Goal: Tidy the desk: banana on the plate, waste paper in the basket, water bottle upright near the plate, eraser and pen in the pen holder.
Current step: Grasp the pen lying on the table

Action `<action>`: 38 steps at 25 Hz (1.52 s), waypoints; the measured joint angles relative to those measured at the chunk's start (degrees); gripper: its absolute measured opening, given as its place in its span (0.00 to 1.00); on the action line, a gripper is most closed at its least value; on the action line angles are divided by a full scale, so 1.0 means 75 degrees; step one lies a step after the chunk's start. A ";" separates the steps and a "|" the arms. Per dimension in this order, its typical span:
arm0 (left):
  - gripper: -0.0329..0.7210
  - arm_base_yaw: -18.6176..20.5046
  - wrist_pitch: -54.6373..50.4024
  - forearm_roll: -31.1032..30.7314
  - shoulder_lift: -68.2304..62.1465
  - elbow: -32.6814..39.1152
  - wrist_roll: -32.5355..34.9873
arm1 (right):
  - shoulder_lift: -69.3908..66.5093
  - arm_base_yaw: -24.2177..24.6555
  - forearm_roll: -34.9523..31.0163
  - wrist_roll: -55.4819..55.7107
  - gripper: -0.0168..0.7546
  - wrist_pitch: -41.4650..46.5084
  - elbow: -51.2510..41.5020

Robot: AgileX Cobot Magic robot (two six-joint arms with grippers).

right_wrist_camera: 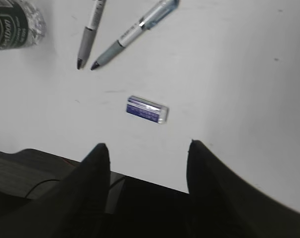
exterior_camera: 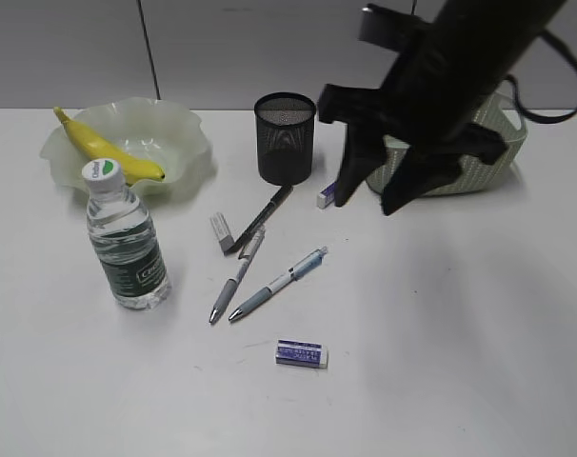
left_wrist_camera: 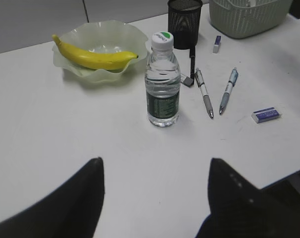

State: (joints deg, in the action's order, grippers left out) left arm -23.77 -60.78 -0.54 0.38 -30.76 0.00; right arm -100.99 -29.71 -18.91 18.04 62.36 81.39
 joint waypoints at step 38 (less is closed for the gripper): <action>0.68 0.0000 0.0000 -0.0023 0.0000 0.0000 0.0000 | -0.4342 -0.0605 0.0377 0.5205 0.55 -0.0278 0.2634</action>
State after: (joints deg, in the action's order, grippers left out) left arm -23.77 -60.78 -0.71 0.38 -30.76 0.00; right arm -133.56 -34.25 -16.09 57.08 60.27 101.14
